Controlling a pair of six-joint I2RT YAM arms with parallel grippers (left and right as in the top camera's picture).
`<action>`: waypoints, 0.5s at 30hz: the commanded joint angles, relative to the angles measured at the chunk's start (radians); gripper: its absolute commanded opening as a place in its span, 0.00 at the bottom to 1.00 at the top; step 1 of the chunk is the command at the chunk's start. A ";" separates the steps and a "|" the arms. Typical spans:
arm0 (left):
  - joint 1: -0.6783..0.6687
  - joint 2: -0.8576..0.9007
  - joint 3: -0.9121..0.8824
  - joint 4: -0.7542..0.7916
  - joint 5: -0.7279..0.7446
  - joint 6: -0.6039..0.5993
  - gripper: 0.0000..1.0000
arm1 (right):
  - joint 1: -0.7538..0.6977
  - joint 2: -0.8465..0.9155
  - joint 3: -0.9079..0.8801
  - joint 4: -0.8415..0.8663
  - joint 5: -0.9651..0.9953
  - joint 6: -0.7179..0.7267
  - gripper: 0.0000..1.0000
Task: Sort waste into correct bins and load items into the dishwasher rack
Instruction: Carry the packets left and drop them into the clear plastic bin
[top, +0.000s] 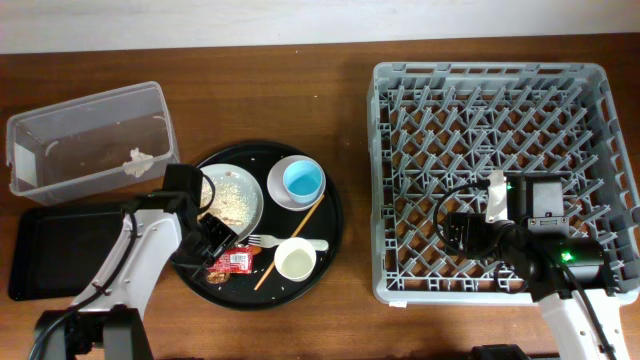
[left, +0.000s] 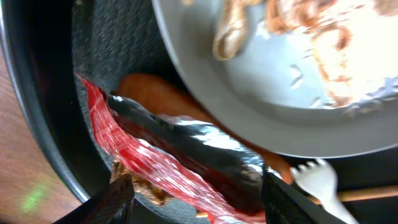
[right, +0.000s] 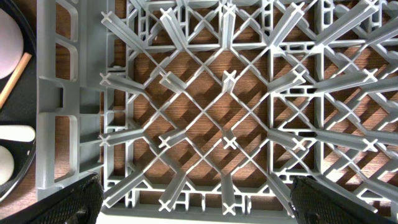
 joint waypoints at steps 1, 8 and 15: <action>-0.003 -0.015 -0.040 -0.001 -0.015 -0.010 0.55 | 0.005 -0.002 0.020 0.000 -0.003 0.008 0.99; -0.003 -0.016 -0.032 0.006 -0.014 -0.010 0.20 | 0.005 -0.002 0.020 -0.001 -0.003 0.008 0.99; -0.003 -0.016 0.105 -0.047 -0.021 0.099 0.00 | 0.005 -0.002 0.020 -0.001 -0.002 0.008 0.99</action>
